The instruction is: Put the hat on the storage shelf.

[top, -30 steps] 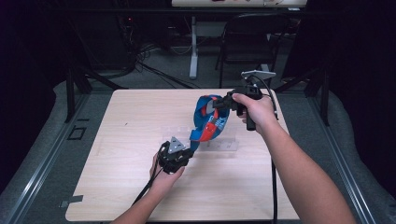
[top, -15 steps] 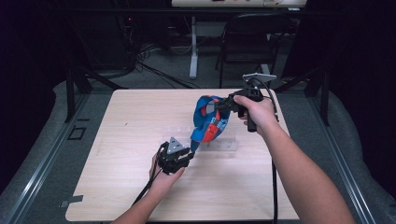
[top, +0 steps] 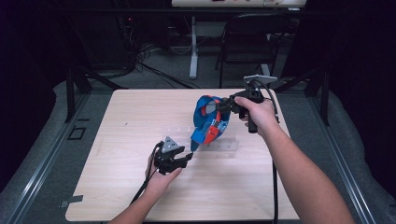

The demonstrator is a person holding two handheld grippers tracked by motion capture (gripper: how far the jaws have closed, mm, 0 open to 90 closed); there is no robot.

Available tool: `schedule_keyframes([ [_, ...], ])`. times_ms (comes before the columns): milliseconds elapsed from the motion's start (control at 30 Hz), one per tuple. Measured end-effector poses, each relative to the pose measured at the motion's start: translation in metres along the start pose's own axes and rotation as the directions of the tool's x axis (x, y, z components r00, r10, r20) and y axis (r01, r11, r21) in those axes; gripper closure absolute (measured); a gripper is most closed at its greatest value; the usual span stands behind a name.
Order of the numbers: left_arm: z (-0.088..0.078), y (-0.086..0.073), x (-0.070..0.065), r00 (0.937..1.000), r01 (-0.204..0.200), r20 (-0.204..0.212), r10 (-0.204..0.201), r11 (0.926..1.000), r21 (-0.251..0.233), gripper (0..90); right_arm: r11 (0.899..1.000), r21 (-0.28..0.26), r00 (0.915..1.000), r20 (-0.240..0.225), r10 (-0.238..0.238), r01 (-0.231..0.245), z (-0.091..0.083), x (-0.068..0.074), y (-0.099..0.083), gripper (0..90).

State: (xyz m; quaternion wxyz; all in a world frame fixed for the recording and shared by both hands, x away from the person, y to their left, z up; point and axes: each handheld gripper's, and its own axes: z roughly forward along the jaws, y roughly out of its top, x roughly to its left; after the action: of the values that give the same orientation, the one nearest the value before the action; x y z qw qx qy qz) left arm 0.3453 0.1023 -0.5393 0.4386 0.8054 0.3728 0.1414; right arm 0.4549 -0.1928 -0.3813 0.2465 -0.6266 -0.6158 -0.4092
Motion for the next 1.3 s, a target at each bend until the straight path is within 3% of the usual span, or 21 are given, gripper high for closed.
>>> schedule_keyframes([
  [200,-0.005,-0.003,0.005,0.9997,0.021,0.011,-0.021,0.9998,-0.002,51.3,1.0,-0.013,0.9985,0.05,-0.024,0.025,-0.001,-0.005,-0.001,67.8],
  [500,-0.014,-0.008,0.011,0.9999,0.008,-0.015,-0.008,0.9998,0.018,45.2,0.997,-0.042,0.9888,0.137,-0.059,0.065,-0.004,-0.009,-0.005,54.5],
  [600,-0.02,-0.01,0.016,0.9995,0.019,-0.024,-0.019,0.9996,0.021,44.3,0.995,-0.035,0.9782,0.192,-0.08,0.088,-0.006,-0.012,-0.009,52.3],
  [667,-0.022,-0.012,0.019,0.9991,0.02,-0.037,-0.019,0.9994,0.027,43.1,0.996,-0.033,0.9767,0.201,-0.074,0.083,-0.007,-0.017,-0.011,50.5],
  [1000,-0.031,-0.021,0.028,0.9979,0.03,-0.059,-0.027,0.9985,0.047,40.4,0.991,-0.016,0.9325,0.34,-0.122,0.135,-0.01,-0.047,-0.029,47.6],
  [1200,-0.036,-0.029,0.034,0.9971,0.03,-0.072,-0.026,0.9976,0.062,40.3,0.991,-0.02,0.9266,0.357,-0.118,0.134,-0.01,-0.063,-0.044,47.4],
  [1267,-0.039,-0.032,0.037,0.9968,0.031,-0.075,-0.026,0.9973,0.067,40.3,0.991,0.0,0.928,0.351,-0.125,0.134,-0.01,-0.069,-0.05,47.5],
  [1300,-0.04,-0.034,0.039,0.996,0.04,-0.082,-0.035,0.9971,0.065,40.3,0.991,-0.014,0.9312,0.345,-0.117,0.13,-0.009,-0.072,-0.054,47.4],
])
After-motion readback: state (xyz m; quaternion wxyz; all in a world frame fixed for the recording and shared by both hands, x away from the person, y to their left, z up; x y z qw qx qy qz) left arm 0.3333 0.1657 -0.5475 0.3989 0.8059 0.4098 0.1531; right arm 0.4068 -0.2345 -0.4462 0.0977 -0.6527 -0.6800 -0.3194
